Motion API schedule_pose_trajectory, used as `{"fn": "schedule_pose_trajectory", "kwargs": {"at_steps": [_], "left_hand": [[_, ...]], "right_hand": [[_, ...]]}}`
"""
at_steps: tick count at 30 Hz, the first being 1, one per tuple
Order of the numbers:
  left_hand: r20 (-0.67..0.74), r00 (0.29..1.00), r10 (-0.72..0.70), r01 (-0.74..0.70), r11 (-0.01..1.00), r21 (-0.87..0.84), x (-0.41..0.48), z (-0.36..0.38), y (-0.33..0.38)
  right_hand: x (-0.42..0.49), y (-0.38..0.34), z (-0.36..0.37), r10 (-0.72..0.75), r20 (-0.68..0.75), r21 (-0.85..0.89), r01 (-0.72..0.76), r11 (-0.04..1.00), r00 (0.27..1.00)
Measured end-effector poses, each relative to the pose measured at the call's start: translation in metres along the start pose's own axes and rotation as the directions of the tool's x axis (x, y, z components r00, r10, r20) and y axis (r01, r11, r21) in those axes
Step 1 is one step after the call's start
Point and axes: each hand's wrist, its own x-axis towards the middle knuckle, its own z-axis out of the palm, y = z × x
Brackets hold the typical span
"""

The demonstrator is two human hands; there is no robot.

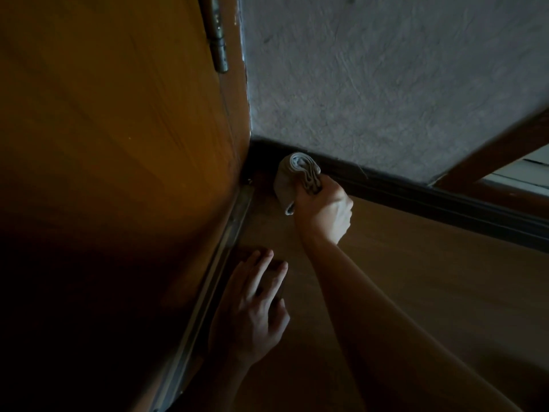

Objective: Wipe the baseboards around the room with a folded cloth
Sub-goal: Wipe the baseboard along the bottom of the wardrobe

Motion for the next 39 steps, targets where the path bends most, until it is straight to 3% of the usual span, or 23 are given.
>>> {"fn": "schedule_pose_trajectory", "kwargs": {"at_steps": [14, 20, 33, 39], "left_hand": [[-0.011, 0.999, 0.03, -0.029, 0.997, 0.066, 0.001, -0.002, 0.004], [0.005, 1.0, 0.023, -0.023, 0.997, 0.08, 0.001, 0.001, 0.003], [0.014, 1.0, 0.027, -0.028, 0.997, 0.078, 0.001, 0.0, 0.003], [0.02, 1.0, 0.024, -0.026, 0.994, 0.104, 0.004, -0.004, 0.005]], "right_hand": [[0.025, 0.083, -0.093, 0.153, -0.233, -0.005, -0.159, 0.987, 0.96], [0.029, 0.078, -0.094, 0.067, -0.159, -0.06, -0.077, 0.995, 0.985], [0.032, 0.095, -0.105, 0.052, -0.225, -0.045, -0.064, 0.997, 0.973], [0.026, 0.07, -0.076, 0.014, -0.168, -0.052, -0.023, 0.998, 0.986]]}}
